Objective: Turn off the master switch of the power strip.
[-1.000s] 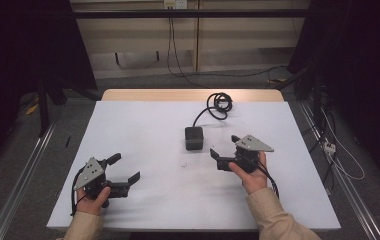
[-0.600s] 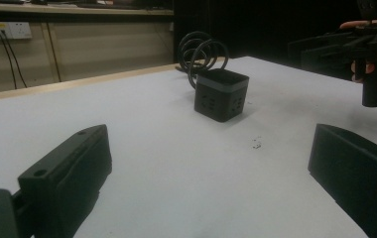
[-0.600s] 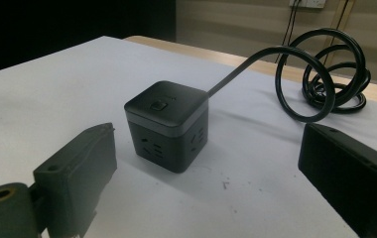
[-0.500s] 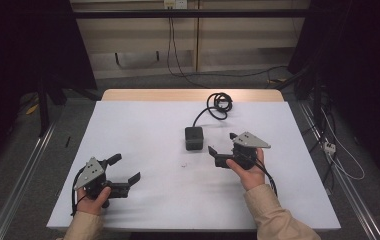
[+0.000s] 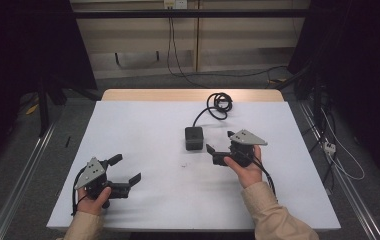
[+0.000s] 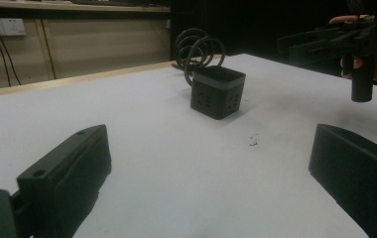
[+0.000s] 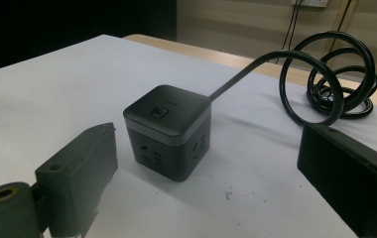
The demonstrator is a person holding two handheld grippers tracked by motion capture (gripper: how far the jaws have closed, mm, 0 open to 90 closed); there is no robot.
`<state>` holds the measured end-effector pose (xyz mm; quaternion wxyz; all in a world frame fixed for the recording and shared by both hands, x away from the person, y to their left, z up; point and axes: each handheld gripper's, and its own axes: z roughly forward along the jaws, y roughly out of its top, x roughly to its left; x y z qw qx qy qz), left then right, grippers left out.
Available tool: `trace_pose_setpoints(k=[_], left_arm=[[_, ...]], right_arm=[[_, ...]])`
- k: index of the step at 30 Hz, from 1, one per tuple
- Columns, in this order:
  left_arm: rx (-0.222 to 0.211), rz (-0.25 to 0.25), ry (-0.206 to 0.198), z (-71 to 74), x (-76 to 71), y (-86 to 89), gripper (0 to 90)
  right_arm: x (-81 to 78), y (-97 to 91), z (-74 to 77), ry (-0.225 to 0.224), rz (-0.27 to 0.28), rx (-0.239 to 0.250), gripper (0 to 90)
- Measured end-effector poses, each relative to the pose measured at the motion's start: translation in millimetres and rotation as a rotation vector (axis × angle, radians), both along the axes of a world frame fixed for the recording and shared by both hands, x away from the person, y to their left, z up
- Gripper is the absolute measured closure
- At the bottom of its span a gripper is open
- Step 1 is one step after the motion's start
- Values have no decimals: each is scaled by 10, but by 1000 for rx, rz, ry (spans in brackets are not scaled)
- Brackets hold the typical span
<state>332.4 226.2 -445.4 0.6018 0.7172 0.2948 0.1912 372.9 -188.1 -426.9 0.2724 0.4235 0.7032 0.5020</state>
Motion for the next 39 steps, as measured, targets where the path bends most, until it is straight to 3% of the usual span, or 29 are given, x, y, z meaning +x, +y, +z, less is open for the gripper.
trace_pose_setpoints(k=[14,20,29,39], left_arm=[[4,5,3,-3,2,-1,28],[3,4,4,-4,2,-4,28],[8,-1,1,-4,5,-2,28],[12,-4,1,-5,8,-2,28]], right_arm=[[68,53,-2,10,3,-17,107],[89,64,-15,21,1,1,123],[133,99,-1,17,6,-31,127],[169,111,-9,19,9,-28,131]])
